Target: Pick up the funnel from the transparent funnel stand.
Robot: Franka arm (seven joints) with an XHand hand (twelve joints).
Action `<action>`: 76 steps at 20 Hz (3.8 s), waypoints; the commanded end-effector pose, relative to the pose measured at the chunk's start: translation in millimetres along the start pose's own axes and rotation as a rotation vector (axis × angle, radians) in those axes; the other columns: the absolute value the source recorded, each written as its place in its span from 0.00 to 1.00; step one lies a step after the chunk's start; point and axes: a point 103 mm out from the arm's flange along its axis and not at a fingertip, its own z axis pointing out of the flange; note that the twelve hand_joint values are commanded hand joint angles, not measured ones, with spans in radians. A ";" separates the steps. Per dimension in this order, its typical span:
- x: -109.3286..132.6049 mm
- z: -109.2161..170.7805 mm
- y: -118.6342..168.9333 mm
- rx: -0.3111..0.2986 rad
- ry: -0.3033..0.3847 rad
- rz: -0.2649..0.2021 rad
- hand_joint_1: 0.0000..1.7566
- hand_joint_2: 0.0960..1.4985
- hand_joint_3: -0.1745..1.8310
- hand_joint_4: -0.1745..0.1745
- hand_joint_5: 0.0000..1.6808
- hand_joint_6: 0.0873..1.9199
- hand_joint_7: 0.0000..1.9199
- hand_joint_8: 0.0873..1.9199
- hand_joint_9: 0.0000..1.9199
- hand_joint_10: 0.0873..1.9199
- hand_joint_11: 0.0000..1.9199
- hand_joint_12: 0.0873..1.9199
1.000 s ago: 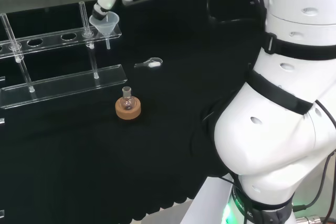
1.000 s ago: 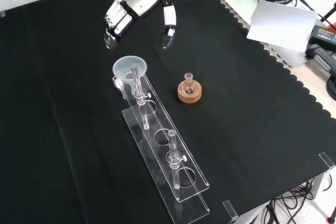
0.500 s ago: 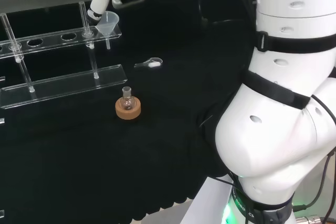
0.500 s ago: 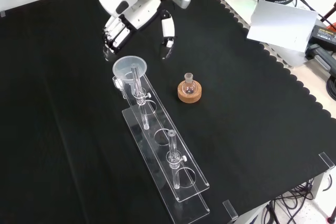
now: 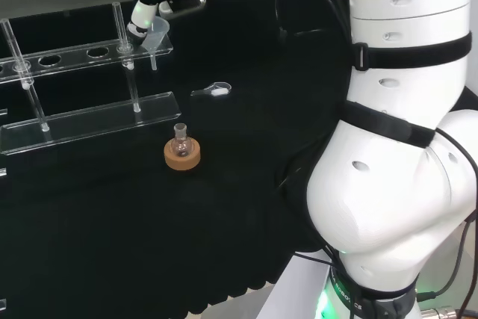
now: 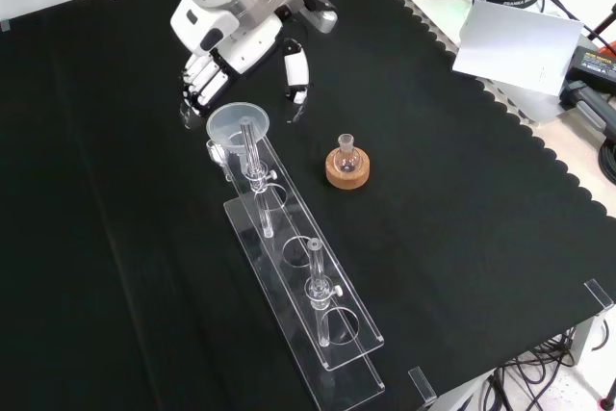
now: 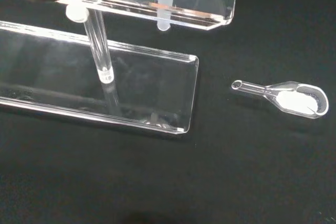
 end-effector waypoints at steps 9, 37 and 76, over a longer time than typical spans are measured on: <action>-3.4 8.1 13.2 0.041 -0.008 -0.027 0.40 0.34 0.34 0.72 0.06 0.00 0.00 0.11 0.00 0.47 0.14 0.78; -7.6 15.1 26.3 -0.010 -0.108 -0.031 0.44 0.35 0.36 0.62 0.18 0.00 0.07 0.32 0.19 0.36 0.17 0.74; -3.9 -46.7 -127.1 -0.170 -0.197 0.113 0.46 0.45 0.38 0.52 0.37 0.01 0.27 0.30 0.40 0.23 0.28 0.65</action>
